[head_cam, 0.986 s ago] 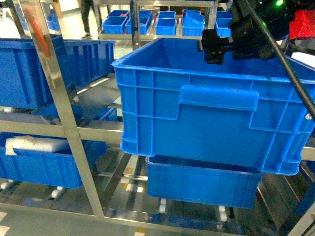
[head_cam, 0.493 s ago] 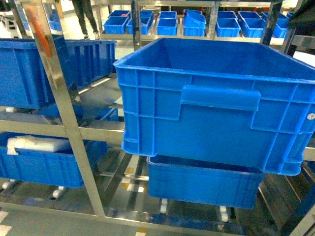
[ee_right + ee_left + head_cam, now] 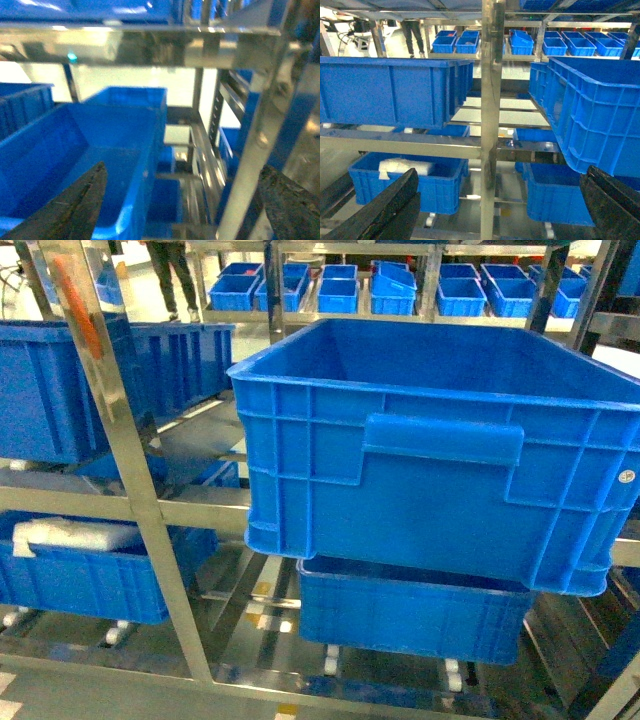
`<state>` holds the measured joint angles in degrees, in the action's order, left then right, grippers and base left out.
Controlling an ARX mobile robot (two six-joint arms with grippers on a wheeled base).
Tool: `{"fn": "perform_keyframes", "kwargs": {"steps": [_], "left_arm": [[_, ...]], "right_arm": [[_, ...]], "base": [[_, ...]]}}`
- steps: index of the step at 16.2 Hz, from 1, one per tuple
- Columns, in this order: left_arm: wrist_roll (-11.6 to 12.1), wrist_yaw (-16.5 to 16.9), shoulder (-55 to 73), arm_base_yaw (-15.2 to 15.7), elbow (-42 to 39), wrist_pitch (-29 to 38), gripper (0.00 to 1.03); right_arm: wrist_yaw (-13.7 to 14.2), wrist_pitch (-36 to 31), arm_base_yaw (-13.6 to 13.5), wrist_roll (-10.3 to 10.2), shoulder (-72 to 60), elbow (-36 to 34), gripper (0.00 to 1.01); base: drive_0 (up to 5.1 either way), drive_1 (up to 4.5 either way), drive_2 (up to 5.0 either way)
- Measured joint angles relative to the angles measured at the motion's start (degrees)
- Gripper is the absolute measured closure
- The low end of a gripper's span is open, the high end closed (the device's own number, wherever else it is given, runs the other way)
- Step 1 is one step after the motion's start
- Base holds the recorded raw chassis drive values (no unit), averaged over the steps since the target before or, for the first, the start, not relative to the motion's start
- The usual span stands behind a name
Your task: Pick red block from blue box to shelf
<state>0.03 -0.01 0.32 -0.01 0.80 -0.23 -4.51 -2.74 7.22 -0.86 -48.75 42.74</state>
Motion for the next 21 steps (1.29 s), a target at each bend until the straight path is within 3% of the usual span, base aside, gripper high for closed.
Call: {"fn": "perform_keyframes", "kwargs": {"steps": [1, 4, 5, 6, 7, 8, 12, 21], "left_arm": [[0.0, -0.04, 0.0, 0.0, 0.0, 0.02, 0.05], [0.0, -0.04, 0.0, 0.0, 0.0, 0.02, 0.05], [0.0, -0.02, 0.0, 0.0, 0.0, 0.0, 0.05], [0.0, -0.07, 0.0, 0.0, 0.0, 0.0, 0.05], [0.0, -0.11, 0.0, 0.0, 0.0, 0.0, 0.05], [0.0, -0.04, 0.0, 0.0, 0.0, 0.0, 0.05], [0.0, -0.04, 0.0, 0.0, 0.0, 0.0, 0.05], [0.0, -0.04, 0.0, 0.0, 0.0, 0.0, 0.05]], "right_arm": [[-1.53, -6.25, -0.42, 0.15, 2.23, -4.83, 0.2], [-0.87, -12.9, -2.14, 0.48, 7.1, -16.63, 0.49], [0.92, -14.21, -3.3, 0.5, 9.46, -20.52, 0.64], [3.93, -15.54, -7.06, 0.5, 12.02, -24.2, 0.8], [4.04, -16.33, -7.54, 0.52, 13.92, -26.69, 0.95], [4.57, -16.63, -7.21, 0.66, 15.91, -29.48, 0.99], [4.55, -16.39, -7.21, 0.68, 21.49, -34.69, 0.99], [4.55, -11.47, -7.21, 0.66, 31.69, -39.82, 0.99]], "base": [[0.0, 0.0, 0.0], [0.0, 0.0, 0.0], [0.0, 0.0, 0.0], [0.0, 0.0, 0.0], [0.0, 0.0, 0.0], [0.0, 0.0, 0.0], [0.0, 0.0, 0.0], [0.0, 0.0, 0.0]]}}
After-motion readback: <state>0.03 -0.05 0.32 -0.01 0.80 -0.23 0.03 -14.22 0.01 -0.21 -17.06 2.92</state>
